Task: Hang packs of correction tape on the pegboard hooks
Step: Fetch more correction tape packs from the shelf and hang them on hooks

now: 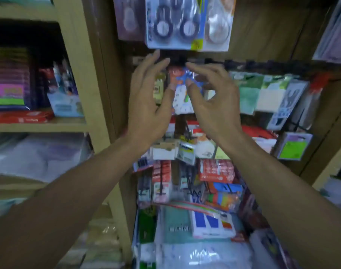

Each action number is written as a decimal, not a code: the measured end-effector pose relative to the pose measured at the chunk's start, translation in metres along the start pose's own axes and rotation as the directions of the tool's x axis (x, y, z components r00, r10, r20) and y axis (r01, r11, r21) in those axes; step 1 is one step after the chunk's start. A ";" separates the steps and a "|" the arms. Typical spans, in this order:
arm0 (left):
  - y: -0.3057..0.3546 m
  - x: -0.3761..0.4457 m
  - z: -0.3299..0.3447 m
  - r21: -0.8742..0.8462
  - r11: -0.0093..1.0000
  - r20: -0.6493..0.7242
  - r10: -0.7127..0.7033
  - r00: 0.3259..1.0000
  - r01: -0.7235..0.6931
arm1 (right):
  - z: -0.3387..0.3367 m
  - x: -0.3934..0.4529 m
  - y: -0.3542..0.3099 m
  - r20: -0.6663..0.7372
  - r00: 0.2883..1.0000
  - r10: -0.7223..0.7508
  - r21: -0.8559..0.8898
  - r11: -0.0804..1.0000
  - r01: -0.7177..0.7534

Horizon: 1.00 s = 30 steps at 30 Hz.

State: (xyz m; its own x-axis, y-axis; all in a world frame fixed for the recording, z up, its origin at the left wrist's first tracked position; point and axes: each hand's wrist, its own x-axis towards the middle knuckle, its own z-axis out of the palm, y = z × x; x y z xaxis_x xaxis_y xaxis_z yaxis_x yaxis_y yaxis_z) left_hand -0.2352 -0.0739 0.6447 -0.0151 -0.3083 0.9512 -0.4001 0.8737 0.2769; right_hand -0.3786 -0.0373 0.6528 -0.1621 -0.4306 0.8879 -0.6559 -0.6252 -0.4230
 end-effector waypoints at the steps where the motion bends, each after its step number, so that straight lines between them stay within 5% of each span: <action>1: 0.003 -0.029 -0.001 -0.025 0.999 0.022 -0.020 1.000 0.021 | -0.001 -0.027 0.004 0.015 0.999 0.036 0.018 0.999 -0.037; 6: -0.005 -0.196 0.003 -0.039 0.957 0.273 -0.268 0.924 0.289 | 0.004 -0.182 0.054 0.150 0.919 0.365 0.012 0.929 -0.371; 11: -0.006 -0.351 -0.001 0.104 0.825 0.531 -0.518 0.671 0.555 | -0.007 -0.339 0.090 0.200 0.583 0.788 -0.105 0.608 -0.787; 14: 0.000 -0.429 -0.009 0.312 0.730 0.680 -0.618 0.394 0.608 | -0.021 -0.428 0.104 0.191 0.342 0.920 -0.255 0.383 -0.888; 18: 0.003 -0.503 -0.023 0.590 0.639 0.782 -0.605 -0.152 0.493 | -0.039 -0.529 0.116 0.127 -0.072 0.989 -0.428 -0.010 -0.904; 21: 0.003 -0.537 -0.033 0.640 0.639 0.768 -0.509 -0.388 0.428 | -0.040 -0.588 0.121 0.164 -0.437 0.885 -0.467 -0.320 -0.824; 26: -0.015 -0.578 -0.024 0.684 0.572 0.725 -0.467 -0.507 0.452 | -0.018 -0.645 0.127 0.060 -0.667 0.743 -0.254 -0.635 -0.730; 30: -0.044 -0.626 -0.008 0.658 0.597 0.748 -0.449 -0.489 0.459 | 0.018 -0.690 0.158 0.045 -0.713 0.700 0.015 -0.714 -0.700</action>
State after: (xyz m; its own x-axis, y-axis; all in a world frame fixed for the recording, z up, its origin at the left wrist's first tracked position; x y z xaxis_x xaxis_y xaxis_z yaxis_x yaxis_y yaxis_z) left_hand -0.2006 0.0835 0.0385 -0.4987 -0.5228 -0.6914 -0.8488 0.1327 0.5118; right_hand -0.3566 0.1492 -0.0300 -0.3103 -0.1603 -0.9370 0.5927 0.7380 -0.3225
